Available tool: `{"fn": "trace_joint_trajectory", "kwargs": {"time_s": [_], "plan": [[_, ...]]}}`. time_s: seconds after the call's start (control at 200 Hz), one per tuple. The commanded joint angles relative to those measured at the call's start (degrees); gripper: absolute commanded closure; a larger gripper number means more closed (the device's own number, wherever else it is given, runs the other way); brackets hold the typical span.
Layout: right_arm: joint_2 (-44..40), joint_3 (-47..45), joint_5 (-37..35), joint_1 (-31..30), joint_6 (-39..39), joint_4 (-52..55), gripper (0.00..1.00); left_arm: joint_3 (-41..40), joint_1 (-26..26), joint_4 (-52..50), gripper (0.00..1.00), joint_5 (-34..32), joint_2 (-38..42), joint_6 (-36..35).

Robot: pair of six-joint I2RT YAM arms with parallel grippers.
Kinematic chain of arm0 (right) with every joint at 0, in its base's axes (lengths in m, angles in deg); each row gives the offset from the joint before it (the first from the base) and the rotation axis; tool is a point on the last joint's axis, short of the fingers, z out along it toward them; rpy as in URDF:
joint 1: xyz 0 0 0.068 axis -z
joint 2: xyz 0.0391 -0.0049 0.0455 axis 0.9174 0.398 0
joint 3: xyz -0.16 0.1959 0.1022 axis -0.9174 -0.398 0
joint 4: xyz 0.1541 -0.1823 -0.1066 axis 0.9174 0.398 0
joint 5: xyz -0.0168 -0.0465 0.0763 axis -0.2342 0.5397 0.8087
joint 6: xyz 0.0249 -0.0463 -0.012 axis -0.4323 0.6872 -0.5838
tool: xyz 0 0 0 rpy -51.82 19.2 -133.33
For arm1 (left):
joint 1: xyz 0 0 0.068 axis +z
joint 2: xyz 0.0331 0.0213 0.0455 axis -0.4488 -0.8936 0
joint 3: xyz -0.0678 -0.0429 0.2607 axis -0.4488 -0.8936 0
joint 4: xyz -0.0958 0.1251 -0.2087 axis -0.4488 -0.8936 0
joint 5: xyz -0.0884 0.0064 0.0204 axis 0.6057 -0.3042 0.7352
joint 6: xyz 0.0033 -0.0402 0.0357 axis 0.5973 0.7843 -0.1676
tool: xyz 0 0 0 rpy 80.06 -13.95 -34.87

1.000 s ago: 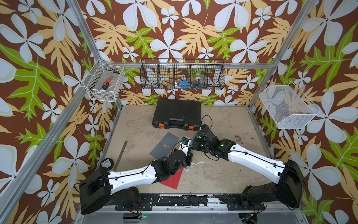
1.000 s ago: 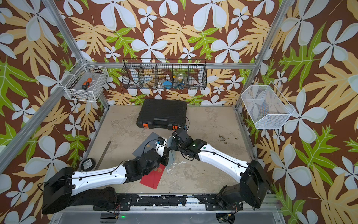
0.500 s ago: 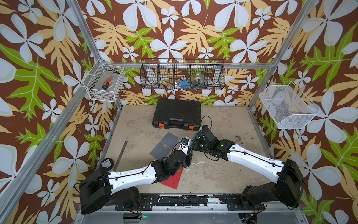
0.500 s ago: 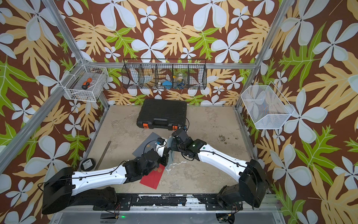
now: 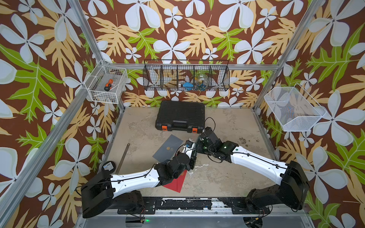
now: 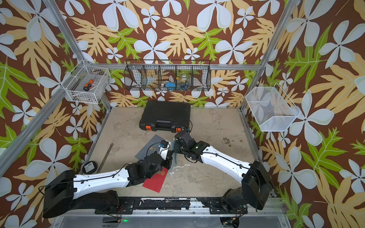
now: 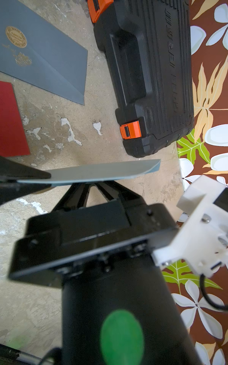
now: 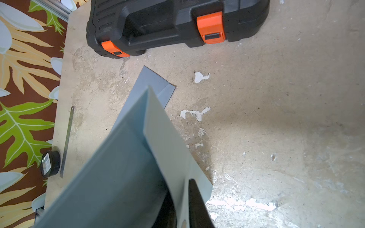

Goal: Open the envelope
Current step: Open the envelope flap on the envelope.

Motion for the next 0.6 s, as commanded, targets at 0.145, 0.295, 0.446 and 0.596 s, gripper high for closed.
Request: {"fn": "trace_joint_trajectory", "kwargs": {"time_s": [0.145,0.295,0.446,0.596], "plan": [[-0.43,-0.52,-0.28,-0.14,-0.46,-0.15,0.85,-0.1,-0.21,0.72,1.0,1.4,0.47,-0.12],[-0.43,-1.1,-0.28,-0.12,0.18,-0.12,0.82,-0.63,-0.21,0.5,1.0,-0.1,1.17,0.87],[-1.57,-3.36,-1.44,-0.13,2.2,-0.69,0.79,-1.4,-0.22,-0.03,1.0,-1.55,1.79,2.01],[-5.07,-7.76,-2.48,0.0,7.27,-4.14,0.77,-2.86,-0.14,0.03,1.0,-1.98,3.06,3.76]]}}
